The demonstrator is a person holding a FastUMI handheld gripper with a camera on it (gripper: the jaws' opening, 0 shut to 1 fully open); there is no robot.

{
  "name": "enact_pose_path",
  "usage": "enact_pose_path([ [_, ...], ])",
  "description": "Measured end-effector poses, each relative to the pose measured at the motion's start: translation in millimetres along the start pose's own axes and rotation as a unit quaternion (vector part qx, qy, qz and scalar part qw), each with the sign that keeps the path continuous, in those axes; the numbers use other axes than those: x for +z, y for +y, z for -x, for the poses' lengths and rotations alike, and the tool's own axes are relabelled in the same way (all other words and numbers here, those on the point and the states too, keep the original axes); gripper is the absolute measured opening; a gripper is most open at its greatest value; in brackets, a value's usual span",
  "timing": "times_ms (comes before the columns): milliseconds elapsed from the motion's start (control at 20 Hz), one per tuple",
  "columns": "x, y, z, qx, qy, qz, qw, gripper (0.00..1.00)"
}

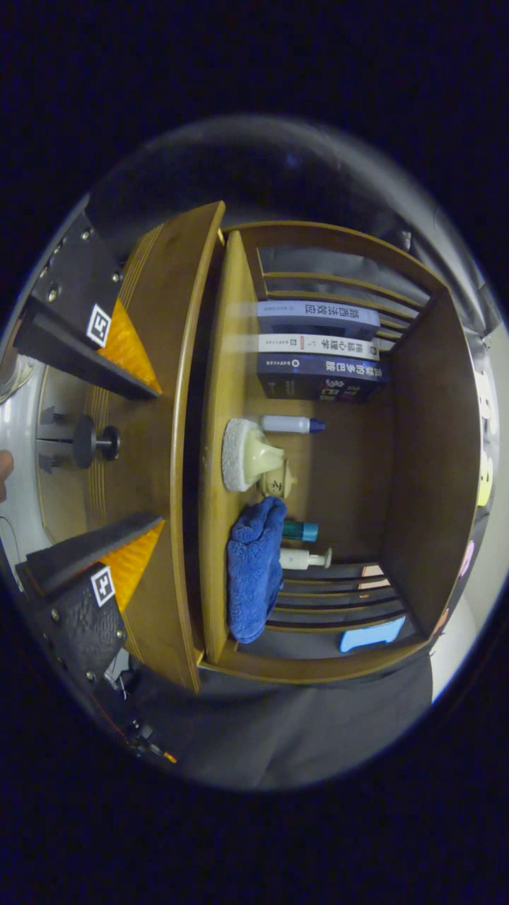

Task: Pull open the drawer, take out the items inside it, and place them on the countertop above the cabinet.

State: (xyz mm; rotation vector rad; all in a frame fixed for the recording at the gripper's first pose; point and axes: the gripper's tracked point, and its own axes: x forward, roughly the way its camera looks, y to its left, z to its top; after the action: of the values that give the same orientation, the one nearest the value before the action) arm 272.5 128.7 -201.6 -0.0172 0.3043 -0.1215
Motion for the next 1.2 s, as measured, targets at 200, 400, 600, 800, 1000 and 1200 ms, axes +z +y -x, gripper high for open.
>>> enact_pose_path([
  [200,1.8,0.5,-14.1,0.002,0.005,0.000,1.000,0.97],
  [400,3.4,1.2,-24.0,0.002,0.007,-0.001,1.000,0.97],
  [600,4.9,0.8,-30.4,0.005,0.005,0.000,1.000,0.97],
  [800,5.3,1.8,-32.4,0.002,0.001,0.006,1.000,0.97],
  [1000,8.9,-1.9,-27.7,0.006,0.004,0.008,1.000,0.97],
  [1200,39.9,-24.1,-8.8,0.021,-0.030,0.018,0.999,0.97],
])
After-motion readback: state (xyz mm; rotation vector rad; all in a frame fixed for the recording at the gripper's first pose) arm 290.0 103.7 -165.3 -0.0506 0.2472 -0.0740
